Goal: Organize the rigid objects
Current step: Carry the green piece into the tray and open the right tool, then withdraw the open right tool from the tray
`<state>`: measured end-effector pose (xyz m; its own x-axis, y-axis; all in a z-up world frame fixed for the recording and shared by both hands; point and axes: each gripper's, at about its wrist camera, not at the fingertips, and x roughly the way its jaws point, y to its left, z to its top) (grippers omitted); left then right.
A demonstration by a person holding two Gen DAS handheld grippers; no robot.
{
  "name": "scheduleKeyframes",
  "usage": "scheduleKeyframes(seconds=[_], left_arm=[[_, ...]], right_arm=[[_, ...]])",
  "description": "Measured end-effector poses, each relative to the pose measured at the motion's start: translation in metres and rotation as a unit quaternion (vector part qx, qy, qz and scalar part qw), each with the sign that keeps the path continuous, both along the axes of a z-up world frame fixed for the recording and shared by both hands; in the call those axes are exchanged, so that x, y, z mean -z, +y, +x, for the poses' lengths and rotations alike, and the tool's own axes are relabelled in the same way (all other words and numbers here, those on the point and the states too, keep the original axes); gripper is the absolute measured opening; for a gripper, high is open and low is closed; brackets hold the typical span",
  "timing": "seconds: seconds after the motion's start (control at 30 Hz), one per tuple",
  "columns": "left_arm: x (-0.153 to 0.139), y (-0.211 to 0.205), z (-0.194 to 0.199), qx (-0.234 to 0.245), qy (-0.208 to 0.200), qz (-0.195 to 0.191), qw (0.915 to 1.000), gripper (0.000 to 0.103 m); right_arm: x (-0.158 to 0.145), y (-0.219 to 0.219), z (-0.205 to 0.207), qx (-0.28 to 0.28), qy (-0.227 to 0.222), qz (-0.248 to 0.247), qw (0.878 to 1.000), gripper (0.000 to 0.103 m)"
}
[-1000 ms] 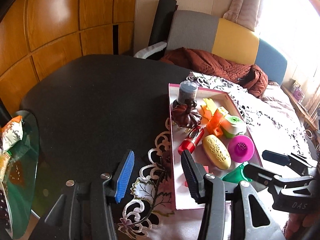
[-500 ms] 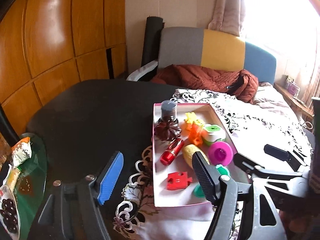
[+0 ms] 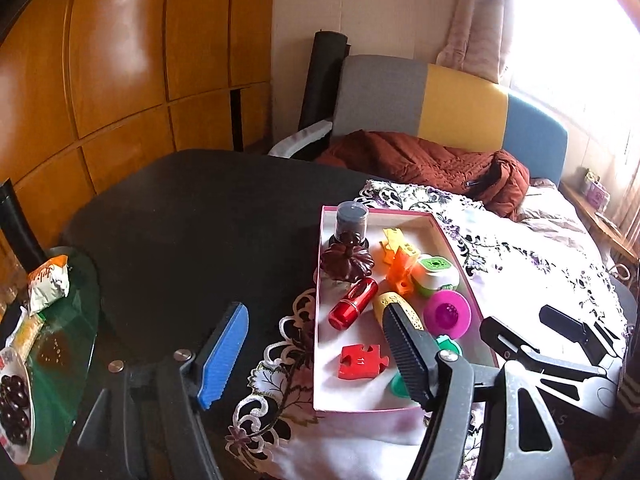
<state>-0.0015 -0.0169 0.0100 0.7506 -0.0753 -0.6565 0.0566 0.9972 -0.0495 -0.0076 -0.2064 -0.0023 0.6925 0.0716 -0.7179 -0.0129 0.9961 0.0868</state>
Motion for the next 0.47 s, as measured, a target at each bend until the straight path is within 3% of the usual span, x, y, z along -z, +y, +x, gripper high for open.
scheduleKeyframes(seconds=[0.13, 0.23, 0.47], left_arm=[[0.0029, 0.0024, 0.0017, -0.001, 0.006, -0.004, 1.0, 0.069], [0.0036, 0.002, 0.0011, -0.001, -0.006, 0.013, 0.9999, 0.054], [0.003, 0.0052, 0.0024, 0.002, -0.01, 0.011, 0.9999, 0.05]], right_arm=[[-0.0006, 0.0021, -0.0006, 0.0, -0.002, -0.003, 1.0, 0.088], [0.0004, 0.0034, -0.0004, -0.002, 0.0, -0.004, 1.0, 0.088], [0.0011, 0.0037, 0.0005, -0.001, -0.001, -0.005, 1.0, 0.088]])
